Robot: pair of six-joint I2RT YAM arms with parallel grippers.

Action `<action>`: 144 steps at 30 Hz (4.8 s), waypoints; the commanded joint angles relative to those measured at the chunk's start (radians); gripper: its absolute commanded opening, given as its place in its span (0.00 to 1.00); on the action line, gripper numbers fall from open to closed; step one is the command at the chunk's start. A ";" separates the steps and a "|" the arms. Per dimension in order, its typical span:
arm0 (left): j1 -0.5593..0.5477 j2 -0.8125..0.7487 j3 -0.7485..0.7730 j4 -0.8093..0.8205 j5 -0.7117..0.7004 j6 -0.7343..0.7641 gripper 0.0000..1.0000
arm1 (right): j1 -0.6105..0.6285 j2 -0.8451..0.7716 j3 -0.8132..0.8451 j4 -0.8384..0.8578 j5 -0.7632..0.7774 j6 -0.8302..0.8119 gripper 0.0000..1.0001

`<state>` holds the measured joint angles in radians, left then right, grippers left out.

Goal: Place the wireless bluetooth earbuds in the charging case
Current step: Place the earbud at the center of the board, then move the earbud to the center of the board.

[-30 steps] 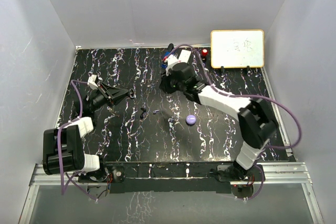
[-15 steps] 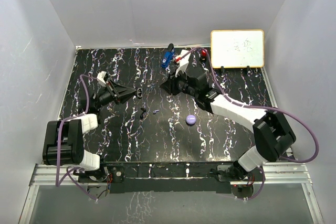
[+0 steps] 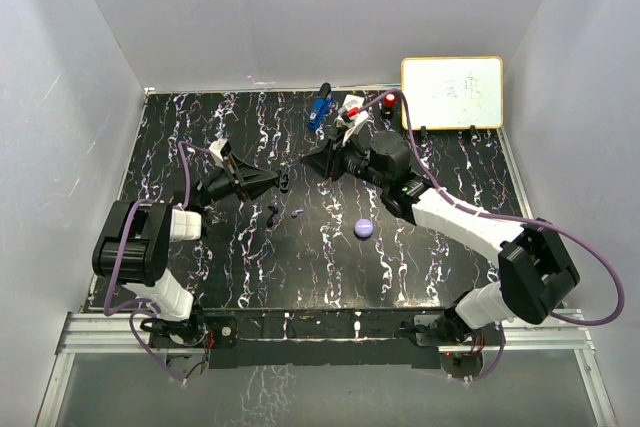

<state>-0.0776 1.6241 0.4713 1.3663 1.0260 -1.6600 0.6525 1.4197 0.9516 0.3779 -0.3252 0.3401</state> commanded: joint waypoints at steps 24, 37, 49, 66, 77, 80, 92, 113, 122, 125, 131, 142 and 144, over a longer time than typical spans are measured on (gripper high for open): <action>0.016 -0.334 0.055 -0.496 -0.095 0.333 0.00 | -0.038 0.314 0.150 -0.377 0.174 0.021 0.00; 0.128 -0.348 0.012 -0.432 -0.030 0.278 0.00 | -0.035 0.445 0.211 -0.406 0.195 0.008 0.30; 0.214 -0.379 0.002 -0.432 0.011 0.257 0.00 | 0.077 0.452 0.298 -0.410 0.203 -0.043 0.54; 0.323 -0.412 -0.015 -0.422 0.064 0.226 0.00 | 0.270 0.573 0.424 -0.472 0.276 -0.027 0.52; 0.341 -0.411 -0.033 -0.402 0.075 0.218 0.00 | 0.298 0.595 0.434 -0.468 0.306 -0.004 0.52; 0.345 -0.413 -0.035 -0.403 0.077 0.219 0.00 | 0.298 0.600 0.442 -0.468 0.336 -0.002 0.52; 0.352 -0.411 -0.039 -0.398 0.082 0.218 0.00 | 0.297 0.656 0.526 -0.523 0.430 0.010 0.50; 0.359 -0.403 -0.039 -0.393 0.081 0.217 0.00 | 0.284 0.709 0.569 -0.570 0.568 0.004 0.48; 0.360 -0.405 -0.037 -0.396 0.080 0.217 0.00 | 0.271 0.723 0.573 -0.571 0.646 -0.024 0.47; 0.360 -0.403 -0.039 -0.395 0.080 0.216 0.00 | 0.261 0.727 0.576 -0.571 0.666 -0.031 0.47; 0.361 -0.400 -0.039 -0.397 0.078 0.217 0.00 | 0.233 0.738 0.584 -0.555 0.670 -0.044 0.47; 0.360 -0.396 -0.037 -0.401 0.073 0.221 0.00 | 0.174 0.767 0.636 -0.544 0.673 -0.076 0.47; 0.360 -0.398 -0.039 -0.401 0.073 0.220 0.00 | 0.162 0.768 0.640 -0.545 0.670 -0.078 0.47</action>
<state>0.2733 1.2510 0.4316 0.9459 1.0851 -1.4330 0.8379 2.1750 1.5375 -0.2028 0.3225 0.2817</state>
